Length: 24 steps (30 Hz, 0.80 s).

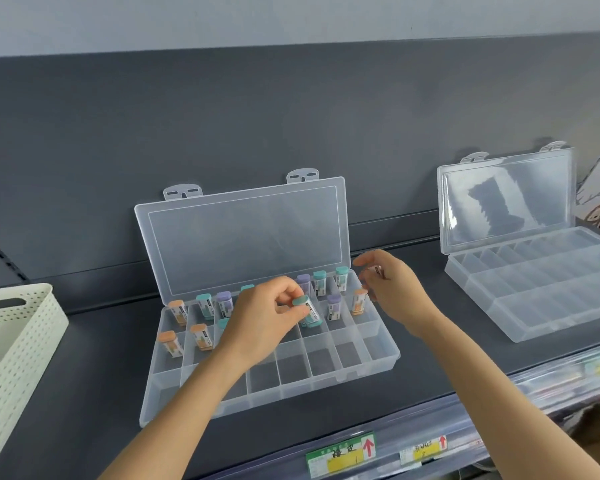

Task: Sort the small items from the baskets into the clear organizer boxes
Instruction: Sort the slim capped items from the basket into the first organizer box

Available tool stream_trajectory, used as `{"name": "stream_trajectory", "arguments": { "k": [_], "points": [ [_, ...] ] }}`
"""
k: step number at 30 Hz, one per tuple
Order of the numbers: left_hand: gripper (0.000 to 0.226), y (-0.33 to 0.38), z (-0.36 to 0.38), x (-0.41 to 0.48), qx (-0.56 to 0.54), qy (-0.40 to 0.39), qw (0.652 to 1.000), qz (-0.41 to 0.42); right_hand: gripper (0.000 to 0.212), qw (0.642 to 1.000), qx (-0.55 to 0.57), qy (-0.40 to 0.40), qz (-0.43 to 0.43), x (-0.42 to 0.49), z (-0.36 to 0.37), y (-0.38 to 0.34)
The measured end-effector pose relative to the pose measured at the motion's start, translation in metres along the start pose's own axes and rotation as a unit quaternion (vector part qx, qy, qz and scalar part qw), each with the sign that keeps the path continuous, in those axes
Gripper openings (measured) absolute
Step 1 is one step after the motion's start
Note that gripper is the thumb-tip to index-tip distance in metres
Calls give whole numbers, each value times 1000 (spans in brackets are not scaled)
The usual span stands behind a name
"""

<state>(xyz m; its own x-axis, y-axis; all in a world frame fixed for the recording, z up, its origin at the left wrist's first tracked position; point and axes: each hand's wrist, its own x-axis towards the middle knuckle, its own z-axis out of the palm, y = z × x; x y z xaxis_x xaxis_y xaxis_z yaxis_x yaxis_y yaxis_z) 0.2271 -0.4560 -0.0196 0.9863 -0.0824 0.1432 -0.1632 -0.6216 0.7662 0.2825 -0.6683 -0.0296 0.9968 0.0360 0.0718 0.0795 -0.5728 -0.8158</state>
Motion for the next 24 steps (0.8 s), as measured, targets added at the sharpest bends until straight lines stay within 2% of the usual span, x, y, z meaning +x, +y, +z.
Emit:
{"name": "stream_trajectory", "arguments": {
  "k": [4, 11, 17, 21, 24],
  "points": [
    [10, -5, -19, -9, 30, 16, 999, 9, 23, 994, 102, -30, -11, -15, 9, -31],
    [9, -30, -66, -35, 46, 59, 997, -26, 21, 977, 168, -131, -33, -39, 60, -74],
    [7, -57, -99, -71, 64, 102, 991, -65, 19, 980, 92, -145, -102, -54, 118, -102],
    [8, -69, -109, -89, 98, 95, 987, -82, 17, 978, 92, -142, -124, -64, 142, -113],
    [9, -77, -111, -95, 108, 85, 987, -86, 16, 976, 41, -148, -156, -67, 152, -114]
  ]
}}
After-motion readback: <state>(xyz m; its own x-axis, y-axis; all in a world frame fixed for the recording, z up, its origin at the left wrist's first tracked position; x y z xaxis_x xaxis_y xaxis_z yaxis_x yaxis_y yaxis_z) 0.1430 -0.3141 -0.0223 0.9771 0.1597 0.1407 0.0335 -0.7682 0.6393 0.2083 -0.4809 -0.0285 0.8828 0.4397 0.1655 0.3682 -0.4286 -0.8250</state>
